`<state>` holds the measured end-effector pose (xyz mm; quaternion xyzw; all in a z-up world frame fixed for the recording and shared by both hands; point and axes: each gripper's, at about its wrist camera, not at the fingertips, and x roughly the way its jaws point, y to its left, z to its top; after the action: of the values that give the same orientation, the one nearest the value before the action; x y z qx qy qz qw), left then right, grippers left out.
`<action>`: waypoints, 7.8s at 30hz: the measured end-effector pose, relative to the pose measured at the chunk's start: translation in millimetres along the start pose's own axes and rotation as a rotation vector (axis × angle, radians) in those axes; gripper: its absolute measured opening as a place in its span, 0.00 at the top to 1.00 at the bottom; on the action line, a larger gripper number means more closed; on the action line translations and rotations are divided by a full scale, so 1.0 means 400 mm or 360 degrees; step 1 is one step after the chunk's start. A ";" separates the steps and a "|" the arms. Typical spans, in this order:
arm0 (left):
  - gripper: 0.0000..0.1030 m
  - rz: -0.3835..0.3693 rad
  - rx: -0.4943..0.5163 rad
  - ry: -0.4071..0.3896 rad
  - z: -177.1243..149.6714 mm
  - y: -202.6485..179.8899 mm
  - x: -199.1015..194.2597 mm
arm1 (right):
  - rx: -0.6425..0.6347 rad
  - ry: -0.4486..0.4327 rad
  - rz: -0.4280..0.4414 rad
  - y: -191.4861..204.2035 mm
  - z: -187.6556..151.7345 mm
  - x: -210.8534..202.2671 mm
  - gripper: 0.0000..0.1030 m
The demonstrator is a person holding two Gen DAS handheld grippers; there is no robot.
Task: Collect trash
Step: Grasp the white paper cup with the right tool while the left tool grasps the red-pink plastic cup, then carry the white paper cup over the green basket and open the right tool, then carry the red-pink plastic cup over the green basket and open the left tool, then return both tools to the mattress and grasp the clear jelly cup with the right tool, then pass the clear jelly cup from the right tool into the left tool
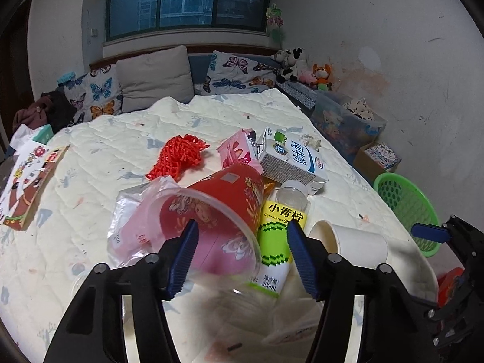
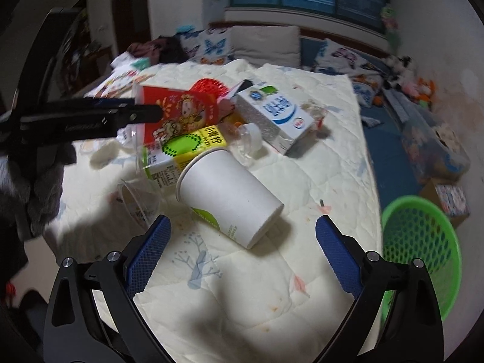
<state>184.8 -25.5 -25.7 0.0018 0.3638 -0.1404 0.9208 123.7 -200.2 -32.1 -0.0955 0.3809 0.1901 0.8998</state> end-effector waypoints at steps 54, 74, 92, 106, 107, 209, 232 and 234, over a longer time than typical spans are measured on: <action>0.95 -0.0366 0.0170 -0.0174 0.080 -0.083 -0.130 | 0.0230 0.0080 -0.0249 -0.316 -0.035 -0.045 0.30; 0.95 -0.0595 0.0408 0.0021 0.157 -0.363 0.059 | 0.0849 0.0546 -0.0323 -0.649 -0.245 0.172 0.29; 0.95 -0.0712 0.0676 0.0177 0.161 -0.571 0.158 | 0.0921 0.0428 -0.0400 -0.685 -0.287 0.059 0.29; 0.95 -0.0776 0.0929 0.0463 0.088 -0.780 0.295 | 0.0933 0.0164 -0.0509 -0.679 -0.303 -0.138 0.26; 0.95 -0.0778 0.0949 0.0498 0.080 -0.798 0.312 | 0.0943 0.0151 -0.0517 -0.680 -0.309 -0.148 0.26; 0.39 0.0146 -0.0276 0.0096 -0.199 0.320 -0.149 | 0.0304 0.0162 -0.0054 0.247 0.014 0.176 0.14; 0.26 0.0175 -0.0113 0.0224 -0.178 0.317 -0.037 | 0.0310 0.0136 0.0029 0.234 0.012 0.153 0.36; 0.26 0.0205 -0.0074 0.0240 -0.174 0.315 -0.024 | 0.0315 0.0126 0.0040 0.228 0.012 0.140 0.36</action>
<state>164.2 105.4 -83.1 0.0143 0.4344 -0.0718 0.8977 124.8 -100.5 -71.7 -0.0088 0.4343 0.1588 0.8866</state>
